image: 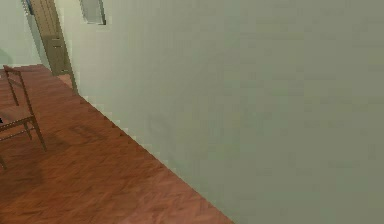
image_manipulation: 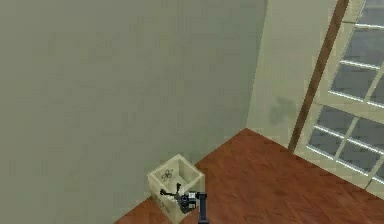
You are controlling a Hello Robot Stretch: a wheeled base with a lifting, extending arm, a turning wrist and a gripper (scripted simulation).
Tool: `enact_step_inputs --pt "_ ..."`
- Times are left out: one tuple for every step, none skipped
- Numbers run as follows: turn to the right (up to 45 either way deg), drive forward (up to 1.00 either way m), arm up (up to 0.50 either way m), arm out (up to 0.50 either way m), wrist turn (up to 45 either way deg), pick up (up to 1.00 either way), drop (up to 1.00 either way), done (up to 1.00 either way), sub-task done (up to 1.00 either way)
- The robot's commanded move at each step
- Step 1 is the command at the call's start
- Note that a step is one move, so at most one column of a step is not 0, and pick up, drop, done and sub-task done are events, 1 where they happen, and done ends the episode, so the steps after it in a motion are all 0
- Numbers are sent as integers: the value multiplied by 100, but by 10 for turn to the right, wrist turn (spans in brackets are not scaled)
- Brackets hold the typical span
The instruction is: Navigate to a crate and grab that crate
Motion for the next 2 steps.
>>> enact_step_inputs --pt "0 0 -30 0 0 0 0 0 0" --pt "0 0 0 0 0 100 0 0 0"
